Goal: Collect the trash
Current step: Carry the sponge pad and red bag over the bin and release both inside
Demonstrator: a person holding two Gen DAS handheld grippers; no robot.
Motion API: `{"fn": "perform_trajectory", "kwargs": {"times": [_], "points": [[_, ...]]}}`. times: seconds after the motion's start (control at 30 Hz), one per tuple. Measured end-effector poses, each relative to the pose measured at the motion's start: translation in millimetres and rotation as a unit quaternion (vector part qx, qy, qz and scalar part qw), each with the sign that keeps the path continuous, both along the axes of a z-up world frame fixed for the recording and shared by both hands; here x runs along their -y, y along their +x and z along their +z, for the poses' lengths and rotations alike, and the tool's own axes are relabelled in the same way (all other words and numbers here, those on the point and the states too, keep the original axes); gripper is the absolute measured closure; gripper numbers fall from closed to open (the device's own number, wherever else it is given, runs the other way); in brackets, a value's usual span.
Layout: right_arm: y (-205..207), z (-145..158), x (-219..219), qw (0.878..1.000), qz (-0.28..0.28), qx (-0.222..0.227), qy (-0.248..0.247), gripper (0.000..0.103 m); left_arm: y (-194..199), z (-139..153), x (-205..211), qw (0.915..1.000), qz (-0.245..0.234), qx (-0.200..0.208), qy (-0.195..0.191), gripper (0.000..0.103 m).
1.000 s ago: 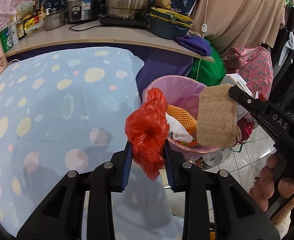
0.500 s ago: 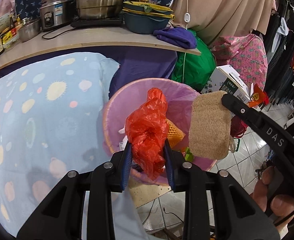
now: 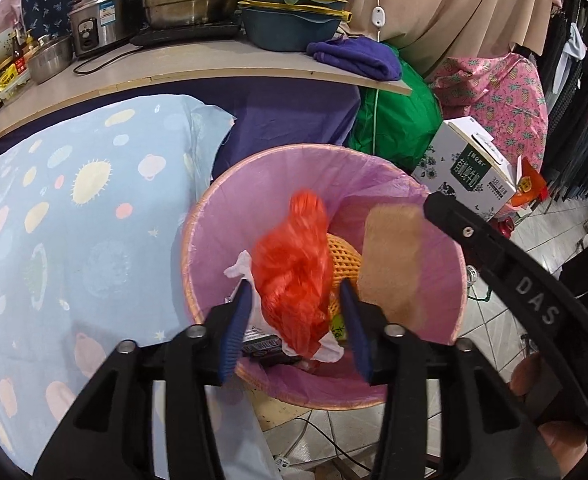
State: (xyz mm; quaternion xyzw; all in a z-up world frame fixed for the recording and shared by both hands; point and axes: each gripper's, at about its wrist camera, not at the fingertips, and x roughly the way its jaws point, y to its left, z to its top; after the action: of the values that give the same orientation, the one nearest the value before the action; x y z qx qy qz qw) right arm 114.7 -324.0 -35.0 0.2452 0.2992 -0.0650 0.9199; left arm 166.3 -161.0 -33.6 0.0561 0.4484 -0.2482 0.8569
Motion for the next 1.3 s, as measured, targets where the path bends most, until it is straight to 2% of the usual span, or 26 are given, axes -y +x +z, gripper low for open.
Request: {"fn": "perform_trajectory", "kwargs": {"times": [0.07, 0.23, 0.3, 0.4, 0.87, 1.07, 1.3], "points": [[-1.2, 2.2, -0.6, 1.000, -0.001, 0.002, -0.002, 0.091, -0.3, 1.1, -1.4, 1.0000, 0.006, 0.005, 0.001, 0.046], [-6.3, 8.0, -3.8, 1.000, 0.001, 0.007, -0.005, 0.088, -2.1, 6.1, -4.3, 0.9999, 0.008, 0.013, 0.004, 0.044], [-8.7, 9.6, -5.3, 1.000, 0.001, 0.007, -0.005, 0.084, -3.0, 8.7, -5.9, 0.9998, 0.012, 0.016, 0.002, 0.040], [-11.7, 12.0, -8.0, 1.000, 0.001, 0.005, -0.007, 0.079, -4.1, 12.2, -9.6, 0.9997, 0.016, 0.018, 0.000, 0.039], [-26.3, 21.0, -21.0, 1.000, 0.013, -0.004, -0.025, 0.077, -17.0, 22.7, -26.2, 0.9990, 0.035, 0.029, 0.002, 0.039], [-36.7, 23.1, -35.3, 0.999, 0.025, -0.013, -0.043, 0.069, -27.2, 26.2, -39.4, 0.9979, 0.054, 0.034, 0.013, 0.039], [-52.1, 21.8, -46.3, 0.997, 0.032, -0.031, -0.059, 0.054, -42.7, 24.7, -60.7, 0.9954, 0.081, 0.040, 0.030, 0.031]]}}
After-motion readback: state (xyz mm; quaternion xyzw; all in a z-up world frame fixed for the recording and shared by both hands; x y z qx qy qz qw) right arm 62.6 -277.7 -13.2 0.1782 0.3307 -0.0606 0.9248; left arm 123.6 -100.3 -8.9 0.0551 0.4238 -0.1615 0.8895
